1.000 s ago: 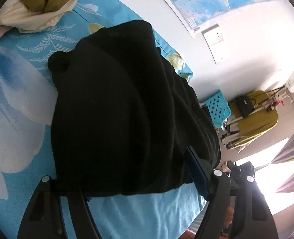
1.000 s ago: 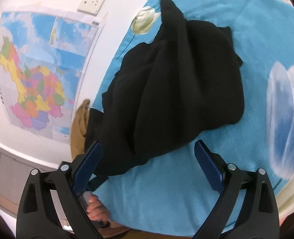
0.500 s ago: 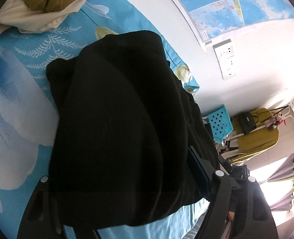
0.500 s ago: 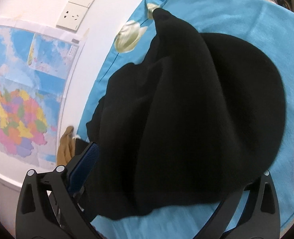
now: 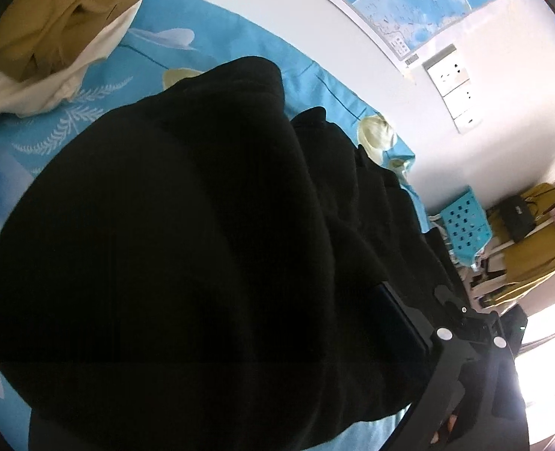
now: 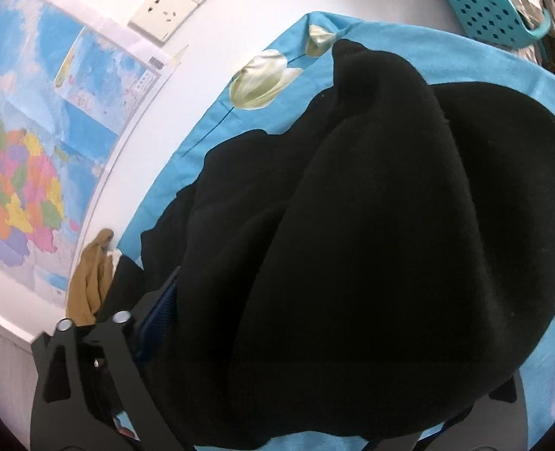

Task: Fold large clothes
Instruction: 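Press the folded coat flat with both tools, then grasp the folded black coat bundle with both tools and lift it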

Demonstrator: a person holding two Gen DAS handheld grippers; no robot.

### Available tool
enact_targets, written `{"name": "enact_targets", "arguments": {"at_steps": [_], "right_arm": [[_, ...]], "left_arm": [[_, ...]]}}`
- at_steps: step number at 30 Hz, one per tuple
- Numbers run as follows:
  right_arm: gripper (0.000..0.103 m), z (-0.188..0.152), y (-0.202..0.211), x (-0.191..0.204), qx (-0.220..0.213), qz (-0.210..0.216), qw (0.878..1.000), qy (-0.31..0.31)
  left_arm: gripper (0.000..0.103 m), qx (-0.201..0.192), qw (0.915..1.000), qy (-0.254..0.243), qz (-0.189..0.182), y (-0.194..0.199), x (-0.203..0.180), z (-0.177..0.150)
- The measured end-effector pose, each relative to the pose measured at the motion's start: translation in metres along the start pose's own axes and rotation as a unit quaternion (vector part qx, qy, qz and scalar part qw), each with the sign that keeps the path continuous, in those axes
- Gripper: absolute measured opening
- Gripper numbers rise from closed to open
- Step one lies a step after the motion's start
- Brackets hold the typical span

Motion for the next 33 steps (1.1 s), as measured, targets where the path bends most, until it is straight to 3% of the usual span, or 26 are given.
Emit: {"name": "enact_targets", "arguments": {"at_steps": [5, 9, 13, 18, 21, 23, 26, 28, 31, 33], "right_arm": [[0.088, 0.003, -0.001, 0.0, -0.002, 0.015, 1.0, -0.004], [0.099, 0.003, -0.005, 0.007, -0.005, 0.017, 1.0, 0.004], [0.099, 0.004, -0.006, 0.009, -0.009, 0.013, 1.0, 0.009], [0.077, 0.005, -0.007, 0.005, -0.003, 0.006, 1.0, 0.018], [0.062, 0.006, -0.011, 0.001, 0.014, 0.028, 1.0, 0.004], [0.061, 0.006, -0.012, 0.001, 0.017, 0.033, 0.999, 0.006], [0.067, 0.008, -0.012, 0.002, 0.018, 0.045, 0.999, 0.001], [0.072, 0.008, -0.013, 0.004, 0.02, 0.047, 0.999, 0.003], [0.074, 0.009, -0.015, 0.005, 0.02, 0.049, 0.999, 0.002], [0.072, 0.008, -0.015, 0.005, 0.023, 0.048, 0.999, 0.007]], "left_arm": [[0.096, -0.005, 0.9999, -0.008, 0.011, -0.002, 0.001, -0.003], [0.097, -0.007, 0.9998, -0.013, 0.013, -0.005, 0.0, 0.0], [0.097, -0.008, 0.9998, -0.016, 0.012, -0.006, -0.001, 0.002], [0.097, -0.004, 0.9999, -0.011, 0.011, -0.006, 0.0, 0.003], [0.087, -0.003, 0.9998, -0.004, 0.019, -0.003, 0.002, 0.004], [0.063, -0.004, 0.9994, -0.003, 0.033, -0.002, 0.006, 0.006], [0.058, 0.003, 0.9998, 0.015, 0.014, 0.0, 0.014, 0.01], [0.058, 0.007, 0.9997, 0.023, 0.007, 0.0, 0.016, 0.012], [0.079, 0.011, 0.9988, 0.04, -0.028, -0.002, 0.015, 0.014], [0.079, 0.01, 0.999, 0.038, -0.023, -0.003, 0.013, 0.015]]}}
Point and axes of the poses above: each gripper's, at about its wrist camera, not at the fingertips, and y roughly against the way its jaws point, x to its left, z to its top, the point moved 5 cm from there along -y, roughly the way its jaws point, and after that the axes turned 1 degree about -z, right-handed, at the moved point
